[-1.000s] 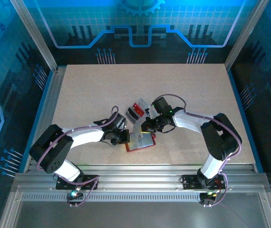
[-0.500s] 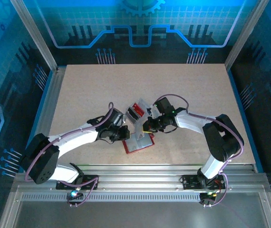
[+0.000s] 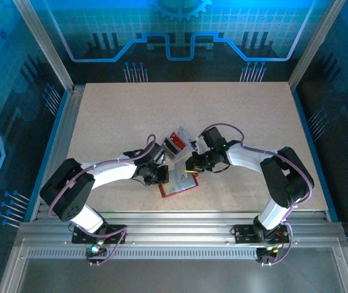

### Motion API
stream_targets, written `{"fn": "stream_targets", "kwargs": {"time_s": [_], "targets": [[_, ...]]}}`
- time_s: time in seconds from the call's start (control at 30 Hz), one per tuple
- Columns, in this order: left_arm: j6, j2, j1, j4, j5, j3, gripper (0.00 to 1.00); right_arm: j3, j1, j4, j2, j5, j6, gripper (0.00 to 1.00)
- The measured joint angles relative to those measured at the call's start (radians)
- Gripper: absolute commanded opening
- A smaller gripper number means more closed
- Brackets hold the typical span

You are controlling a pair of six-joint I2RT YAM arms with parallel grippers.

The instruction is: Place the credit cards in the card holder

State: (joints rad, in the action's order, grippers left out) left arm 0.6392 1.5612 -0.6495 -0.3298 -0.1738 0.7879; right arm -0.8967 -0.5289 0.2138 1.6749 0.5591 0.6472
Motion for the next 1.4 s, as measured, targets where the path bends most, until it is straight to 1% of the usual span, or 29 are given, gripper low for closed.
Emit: {"fn": "stream_targets", "kwargs": {"time_s": [0.17,1.03,1.4], "targets": [[-0.016,0.000,0.000,-0.009,0.024,-0.019,0.09,0.000,0.000,-0.028,0.000,0.013,0.003,0.00],[-0.018,-0.005,-0.001,-0.001,0.029,-0.027,0.08,0.000,-0.013,-0.102,0.068,0.025,0.008,0.00],[-0.018,-0.012,-0.001,-0.002,0.033,-0.032,0.08,0.000,-0.027,-0.099,0.069,-0.003,-0.005,0.00]]}}
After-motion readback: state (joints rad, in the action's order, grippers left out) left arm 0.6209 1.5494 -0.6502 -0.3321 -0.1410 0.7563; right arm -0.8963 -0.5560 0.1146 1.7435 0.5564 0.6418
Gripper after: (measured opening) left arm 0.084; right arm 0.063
